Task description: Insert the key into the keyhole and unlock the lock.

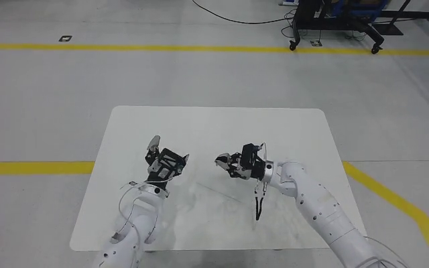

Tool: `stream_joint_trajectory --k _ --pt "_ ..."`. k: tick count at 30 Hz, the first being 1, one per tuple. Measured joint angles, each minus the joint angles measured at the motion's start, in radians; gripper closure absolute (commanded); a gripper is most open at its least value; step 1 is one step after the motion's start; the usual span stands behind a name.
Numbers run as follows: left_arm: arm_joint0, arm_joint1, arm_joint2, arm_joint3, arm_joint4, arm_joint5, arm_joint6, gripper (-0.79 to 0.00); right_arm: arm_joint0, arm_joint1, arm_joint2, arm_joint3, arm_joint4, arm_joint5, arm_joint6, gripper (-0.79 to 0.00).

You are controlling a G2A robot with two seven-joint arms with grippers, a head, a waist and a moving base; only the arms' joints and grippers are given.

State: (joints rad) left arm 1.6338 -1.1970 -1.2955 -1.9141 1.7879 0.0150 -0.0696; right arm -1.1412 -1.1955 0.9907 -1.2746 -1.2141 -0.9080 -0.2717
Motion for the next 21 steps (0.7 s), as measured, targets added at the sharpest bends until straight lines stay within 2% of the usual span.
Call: stream_joint_trajectory --k 2,4,6,9,11,13,16,19,21 --pt "0.030 0.008 -0.072 -0.008 -0.185 -0.117 0.066 -0.785 0.005 -0.006 -0.009 0.017 0.057 -0.040 -0.038 0.000" --pt "0.054 0.019 -0.143 -0.001 -0.379 -0.292 0.106 -0.785 0.014 -0.015 -0.021 0.041 0.133 -0.080 -0.084 0.000" --pt "0.057 0.027 -0.193 0.029 -0.553 -0.458 0.099 -0.785 0.024 -0.025 -0.040 0.065 0.208 -0.104 -0.120 0.000" --pt "0.030 0.033 -0.241 0.087 -0.765 -0.600 0.031 -0.785 0.039 -0.031 -0.049 0.080 0.235 -0.097 -0.128 0.000" --pt "0.022 0.034 -0.258 0.095 -0.815 -0.603 0.020 -0.785 0.039 -0.030 -0.048 0.080 0.232 -0.097 -0.127 0.000" --pt "0.023 0.033 -0.256 0.094 -0.799 -0.568 0.026 -0.785 0.038 -0.030 -0.048 0.079 0.231 -0.097 -0.127 0.000" --pt "0.024 0.033 -0.250 0.093 -0.794 -0.568 0.024 -0.785 0.038 -0.030 -0.048 0.079 0.231 -0.097 -0.127 0.000" --pt "0.011 0.034 -0.228 0.117 -0.886 -0.641 0.004 -0.785 0.027 -0.033 -0.056 0.063 0.258 -0.103 -0.121 0.000" --pt "-0.013 0.038 -0.215 0.161 -1.013 -0.742 -0.055 -0.785 0.019 -0.038 -0.078 0.048 0.321 -0.105 -0.120 0.000"
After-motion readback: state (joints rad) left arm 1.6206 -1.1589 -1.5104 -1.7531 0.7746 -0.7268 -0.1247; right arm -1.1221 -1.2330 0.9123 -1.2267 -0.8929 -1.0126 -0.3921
